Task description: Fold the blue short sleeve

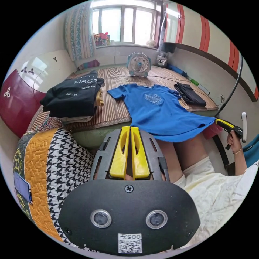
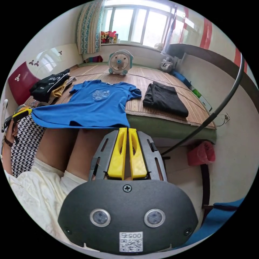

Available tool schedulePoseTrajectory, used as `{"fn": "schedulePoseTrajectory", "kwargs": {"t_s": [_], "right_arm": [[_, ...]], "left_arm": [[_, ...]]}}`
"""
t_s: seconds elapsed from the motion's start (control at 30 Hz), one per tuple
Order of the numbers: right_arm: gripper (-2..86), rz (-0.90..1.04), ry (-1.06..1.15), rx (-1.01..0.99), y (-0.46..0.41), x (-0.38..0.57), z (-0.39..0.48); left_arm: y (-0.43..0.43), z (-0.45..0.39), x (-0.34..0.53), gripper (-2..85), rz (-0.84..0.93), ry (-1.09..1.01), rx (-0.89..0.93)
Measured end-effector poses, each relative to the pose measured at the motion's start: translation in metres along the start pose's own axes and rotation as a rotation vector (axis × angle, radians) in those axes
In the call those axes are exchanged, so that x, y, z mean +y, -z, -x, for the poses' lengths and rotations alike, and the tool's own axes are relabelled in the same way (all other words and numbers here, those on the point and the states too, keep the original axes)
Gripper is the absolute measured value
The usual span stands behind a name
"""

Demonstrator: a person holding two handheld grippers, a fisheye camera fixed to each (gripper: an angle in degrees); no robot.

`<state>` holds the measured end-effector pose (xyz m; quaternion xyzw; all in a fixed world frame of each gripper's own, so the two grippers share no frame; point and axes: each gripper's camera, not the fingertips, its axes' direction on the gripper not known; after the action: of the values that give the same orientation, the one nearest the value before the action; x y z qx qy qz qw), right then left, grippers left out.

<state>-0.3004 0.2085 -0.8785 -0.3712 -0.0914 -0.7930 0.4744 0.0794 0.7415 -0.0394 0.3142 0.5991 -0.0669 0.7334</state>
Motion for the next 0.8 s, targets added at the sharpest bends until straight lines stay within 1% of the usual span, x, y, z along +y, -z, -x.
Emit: {"fn": "schedulePoseTrajectory", "kwargs": {"t_s": [0.1, 0.2, 0.27, 0.33, 0.4, 0.47, 0.63, 0.73, 0.8], "right_arm": [[1.5, 0.059, -0.024, -0.031, -0.012, 0.012, -0.012], [1.7, 0.146, -0.008, -0.086, -0.035, 0.033, -0.008], [1.8, 0.251, 0.005, -0.09, -0.057, 0.05, -0.003], [2.2, 0.298, -0.01, -0.06, -0.066, 0.059, -0.002], [2.6, 0.292, -0.009, -0.073, -0.066, 0.061, -0.001], [3.2, 0.228, 0.028, -0.129, -0.059, 0.053, 0.006], [5.2, 0.088, 0.192, -0.284, -0.042, 0.03, 0.039], [6.7, 0.053, 0.276, -0.315, -0.039, 0.026, 0.06], [7.1, 0.055, 0.294, -0.29, -0.042, 0.026, 0.069]], "left_arm": [[-0.001, 0.009, 0.014, -0.1, 0.044, 0.002, 0.042], [-0.022, 0.013, 0.033, -0.4, 0.171, 0.027, 0.058], [-0.035, 0.016, 0.046, -0.5, 0.255, 0.071, 0.02], [-0.042, 0.02, 0.058, -0.4, 0.301, 0.093, 0.0], [-0.041, 0.019, 0.058, -0.1, 0.286, 0.083, 0.013], [-0.037, 0.011, 0.053, 0.6, 0.246, 0.044, 0.034], [-0.034, -0.034, 0.027, 6.4, 0.126, -0.166, 0.147], [-0.04, -0.059, 0.02, 7.6, 0.122, -0.264, 0.176], [-0.045, -0.068, 0.018, 7.7, 0.14, -0.289, 0.174]]}}
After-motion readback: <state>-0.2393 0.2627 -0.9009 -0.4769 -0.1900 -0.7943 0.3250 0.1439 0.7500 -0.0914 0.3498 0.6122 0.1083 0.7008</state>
